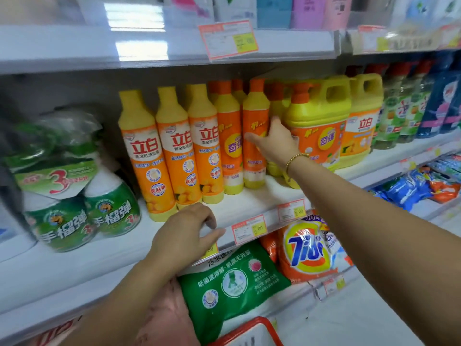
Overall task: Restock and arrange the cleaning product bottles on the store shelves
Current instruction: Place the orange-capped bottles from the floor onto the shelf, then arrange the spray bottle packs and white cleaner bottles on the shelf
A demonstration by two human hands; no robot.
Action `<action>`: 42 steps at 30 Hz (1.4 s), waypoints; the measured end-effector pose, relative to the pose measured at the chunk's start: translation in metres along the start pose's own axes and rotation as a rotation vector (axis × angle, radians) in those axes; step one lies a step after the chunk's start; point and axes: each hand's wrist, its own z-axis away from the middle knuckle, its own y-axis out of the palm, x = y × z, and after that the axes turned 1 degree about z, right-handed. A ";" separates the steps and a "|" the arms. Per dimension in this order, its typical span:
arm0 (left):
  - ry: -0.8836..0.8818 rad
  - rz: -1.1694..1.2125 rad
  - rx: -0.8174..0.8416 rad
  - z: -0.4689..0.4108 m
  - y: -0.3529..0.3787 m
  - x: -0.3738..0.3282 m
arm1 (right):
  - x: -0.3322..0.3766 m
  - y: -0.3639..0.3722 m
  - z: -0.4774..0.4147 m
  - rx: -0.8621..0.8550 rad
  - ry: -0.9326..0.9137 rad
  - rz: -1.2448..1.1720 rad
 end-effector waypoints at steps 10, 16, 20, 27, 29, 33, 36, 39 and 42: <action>0.004 0.000 -0.024 0.000 0.002 -0.002 | -0.005 0.004 -0.016 0.147 0.044 -0.195; -0.005 -0.029 0.002 0.002 -0.003 -0.005 | -0.001 0.008 -0.012 0.128 0.023 -0.173; -0.039 0.034 0.072 0.004 -0.016 -0.008 | 0.002 0.004 -0.007 0.138 0.029 -0.082; -0.190 0.129 -0.488 0.047 -0.104 0.021 | 0.034 -0.012 0.035 -0.107 -0.166 0.401; -0.247 0.073 -0.730 0.058 -0.146 0.026 | 0.063 -0.006 0.064 -0.125 -0.344 0.258; -0.519 0.035 -0.836 0.058 -0.195 0.065 | 0.112 0.040 0.109 0.171 -0.422 0.096; -0.661 0.199 -0.614 0.051 -0.192 0.093 | 0.119 0.092 0.131 0.375 -0.326 0.024; -0.743 0.448 -0.466 0.051 -0.168 0.110 | 0.109 0.132 0.150 0.459 -0.237 -0.003; -0.743 0.522 -0.392 0.055 -0.154 0.120 | 0.091 0.150 0.161 0.452 -0.280 0.138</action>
